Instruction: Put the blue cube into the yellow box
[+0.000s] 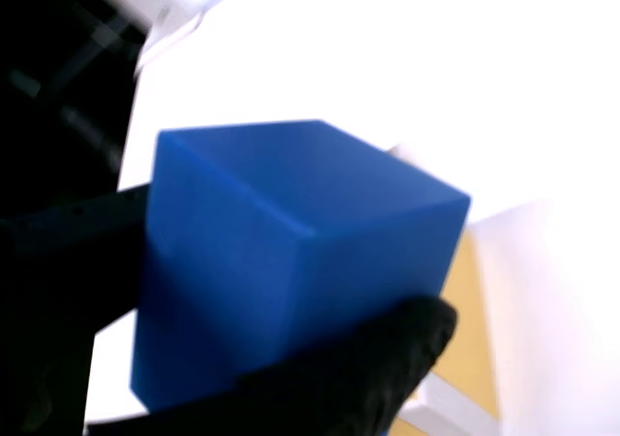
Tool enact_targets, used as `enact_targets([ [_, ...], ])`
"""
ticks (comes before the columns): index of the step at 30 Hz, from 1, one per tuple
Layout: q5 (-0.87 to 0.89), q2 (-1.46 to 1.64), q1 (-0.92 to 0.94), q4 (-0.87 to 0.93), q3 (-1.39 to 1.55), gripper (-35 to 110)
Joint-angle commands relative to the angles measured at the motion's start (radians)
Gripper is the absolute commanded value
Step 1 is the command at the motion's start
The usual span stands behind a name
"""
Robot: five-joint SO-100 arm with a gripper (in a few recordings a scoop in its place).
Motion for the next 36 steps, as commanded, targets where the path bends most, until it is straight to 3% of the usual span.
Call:
enact_targets([
  [1, -0.037, 0.095, -0.072, -0.115, 0.023, 14],
  [11, 0.018, -0.054, -0.192, -0.264, 0.044, 14],
  [27, 0.146, -0.212, -0.265, -0.325, 0.055, 15],
  [31, 0.158, -0.219, -0.265, -0.359, 0.089, 19],
  [36, 0.169, -0.213, -0.259, -0.476, 0.161, 37],
])
